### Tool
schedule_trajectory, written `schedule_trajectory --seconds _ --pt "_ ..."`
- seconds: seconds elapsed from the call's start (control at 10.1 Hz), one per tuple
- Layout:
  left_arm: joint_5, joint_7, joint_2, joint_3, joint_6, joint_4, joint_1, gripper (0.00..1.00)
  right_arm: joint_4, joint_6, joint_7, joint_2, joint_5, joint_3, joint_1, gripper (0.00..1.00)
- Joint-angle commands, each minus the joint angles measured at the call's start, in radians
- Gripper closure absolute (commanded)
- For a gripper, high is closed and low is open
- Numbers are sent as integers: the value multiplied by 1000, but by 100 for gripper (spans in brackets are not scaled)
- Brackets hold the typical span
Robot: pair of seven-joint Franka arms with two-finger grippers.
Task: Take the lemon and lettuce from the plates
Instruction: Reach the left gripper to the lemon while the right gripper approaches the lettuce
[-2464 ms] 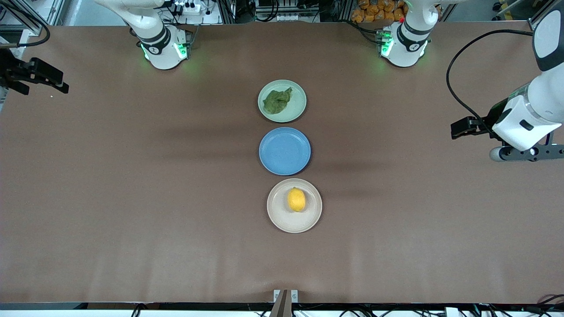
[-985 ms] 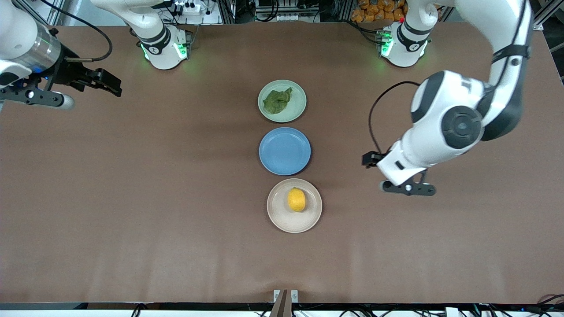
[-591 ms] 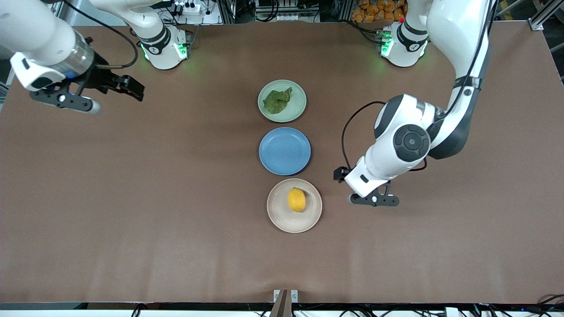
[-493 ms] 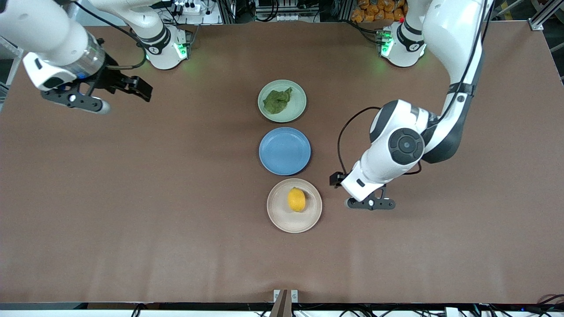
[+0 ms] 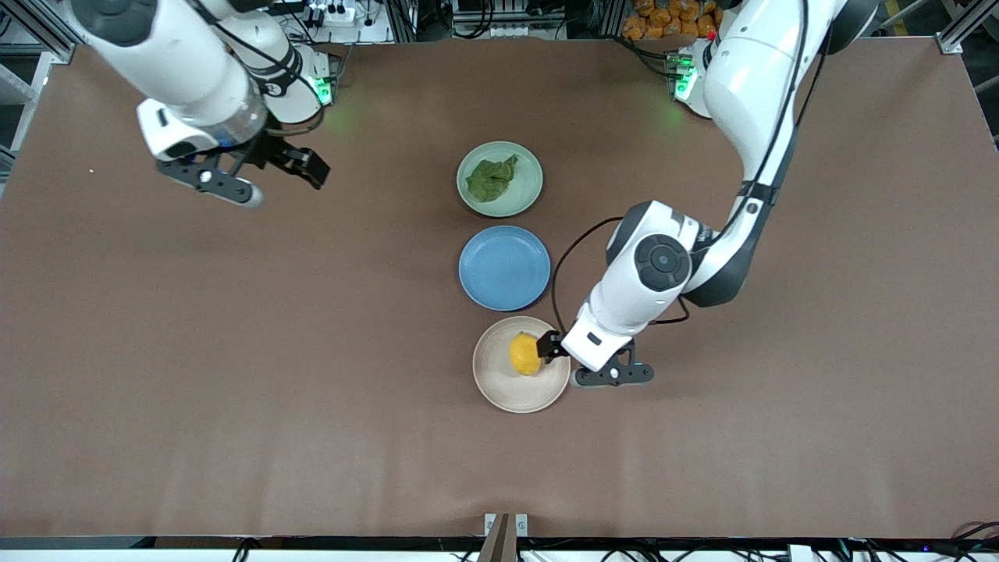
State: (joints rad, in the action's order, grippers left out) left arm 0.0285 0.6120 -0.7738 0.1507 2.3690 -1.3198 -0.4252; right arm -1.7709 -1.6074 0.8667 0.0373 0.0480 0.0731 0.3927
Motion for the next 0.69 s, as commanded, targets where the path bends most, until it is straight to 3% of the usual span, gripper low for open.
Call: schedule_trajectory --seconds 0.0,0.2,0.59 --pt "25 63 -85 -8 83 79 -36 0 -24 -35 154 -10 7 -6 96 0" --pt "25 90 -125 -10 180 80 -55 0 -59 -69 243 -20 7 -6 150 0" --pt "24 91 -173 -19 222 80 -96 0 -180 -262 427 -34 49 -6 251 0"
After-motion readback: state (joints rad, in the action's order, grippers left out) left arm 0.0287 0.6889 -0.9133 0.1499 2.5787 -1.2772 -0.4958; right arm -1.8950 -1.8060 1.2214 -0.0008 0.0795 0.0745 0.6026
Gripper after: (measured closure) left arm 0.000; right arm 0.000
